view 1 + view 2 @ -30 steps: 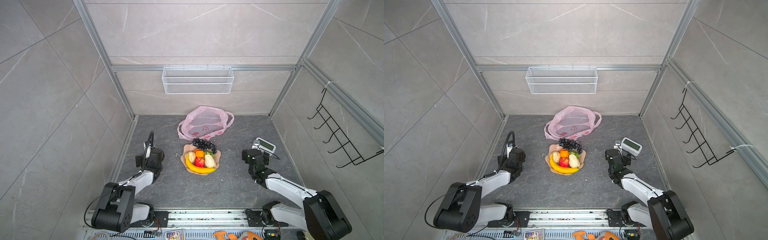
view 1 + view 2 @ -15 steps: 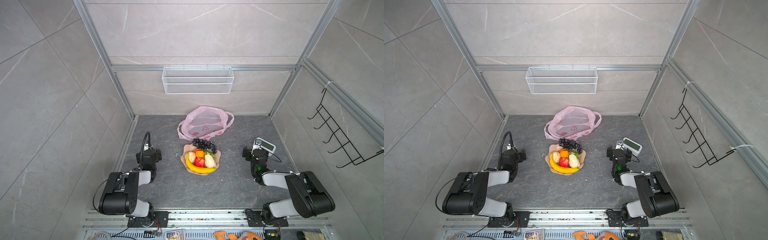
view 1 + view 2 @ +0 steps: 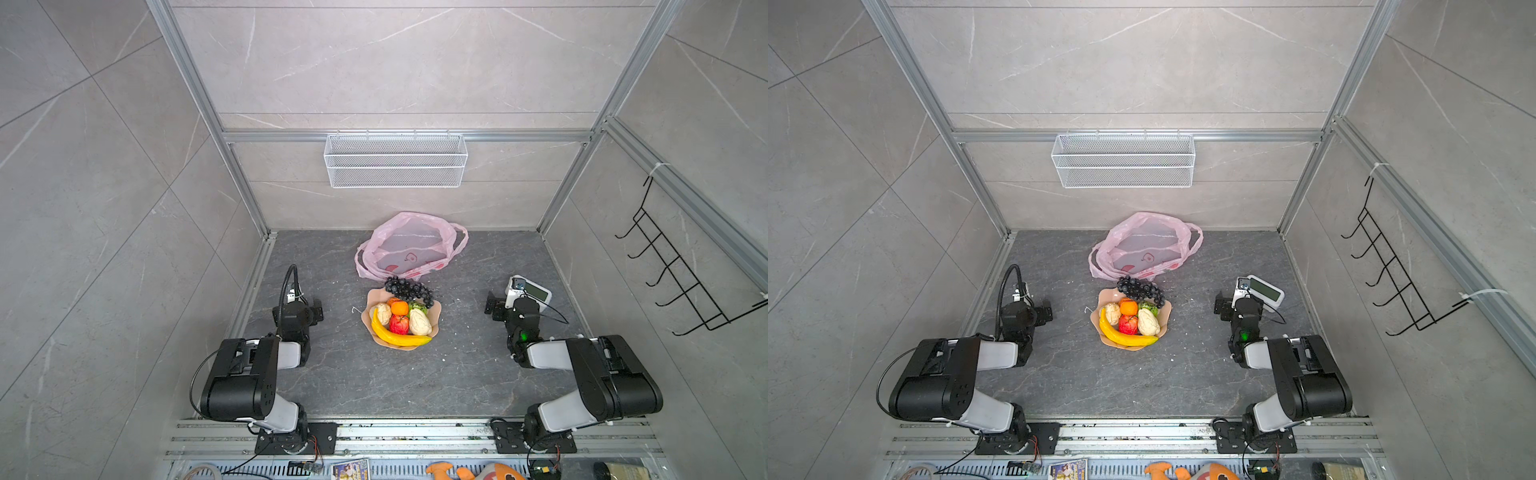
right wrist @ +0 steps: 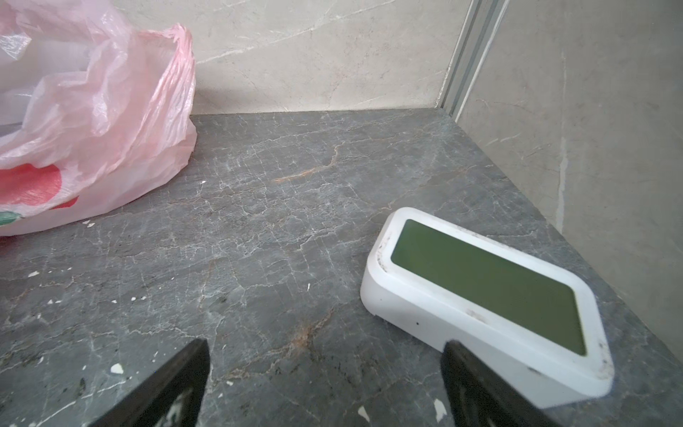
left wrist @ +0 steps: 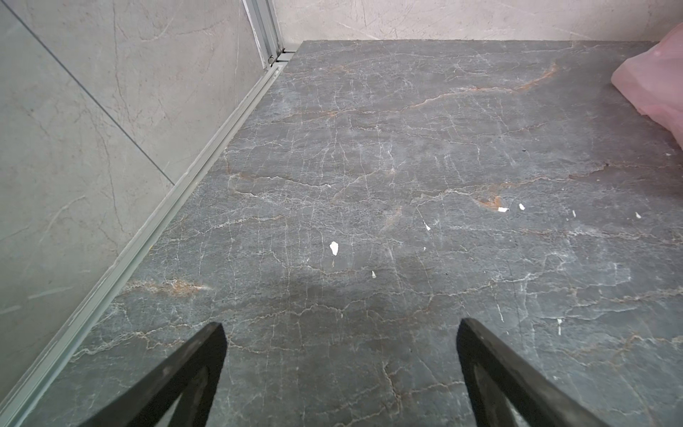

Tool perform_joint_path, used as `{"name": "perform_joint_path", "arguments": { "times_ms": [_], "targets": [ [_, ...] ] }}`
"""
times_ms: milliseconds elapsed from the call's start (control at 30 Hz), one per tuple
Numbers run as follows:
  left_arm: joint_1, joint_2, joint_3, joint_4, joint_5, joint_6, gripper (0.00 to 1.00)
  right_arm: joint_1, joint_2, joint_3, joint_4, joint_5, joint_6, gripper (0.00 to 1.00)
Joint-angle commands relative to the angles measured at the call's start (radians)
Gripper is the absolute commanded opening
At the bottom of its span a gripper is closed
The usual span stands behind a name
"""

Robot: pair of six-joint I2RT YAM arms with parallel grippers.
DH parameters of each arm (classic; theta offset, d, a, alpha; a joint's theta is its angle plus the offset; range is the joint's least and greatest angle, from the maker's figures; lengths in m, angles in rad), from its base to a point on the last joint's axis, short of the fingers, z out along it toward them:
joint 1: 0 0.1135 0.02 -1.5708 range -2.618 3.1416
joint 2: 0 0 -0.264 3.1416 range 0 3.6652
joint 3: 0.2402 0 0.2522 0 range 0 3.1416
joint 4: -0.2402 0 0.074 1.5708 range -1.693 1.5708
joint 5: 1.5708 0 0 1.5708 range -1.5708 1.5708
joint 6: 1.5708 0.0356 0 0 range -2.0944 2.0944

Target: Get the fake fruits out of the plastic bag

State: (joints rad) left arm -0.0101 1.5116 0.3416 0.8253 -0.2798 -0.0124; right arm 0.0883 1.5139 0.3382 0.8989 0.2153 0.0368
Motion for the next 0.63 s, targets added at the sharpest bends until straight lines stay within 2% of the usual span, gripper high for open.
{"name": "perform_joint_path", "arguments": {
  "times_ms": [0, 600],
  "targets": [
    [0.007, -0.009, 0.002, 0.064, 0.011, -0.014, 1.00, -0.002, 0.000, 0.002, 0.023, -0.018, 0.015, 1.00],
    [0.007, -0.010, 0.001, 0.060, 0.012, -0.017, 1.00, -0.007, -0.001, 0.003, 0.018, -0.025, 0.016, 1.00]
  ]
}}
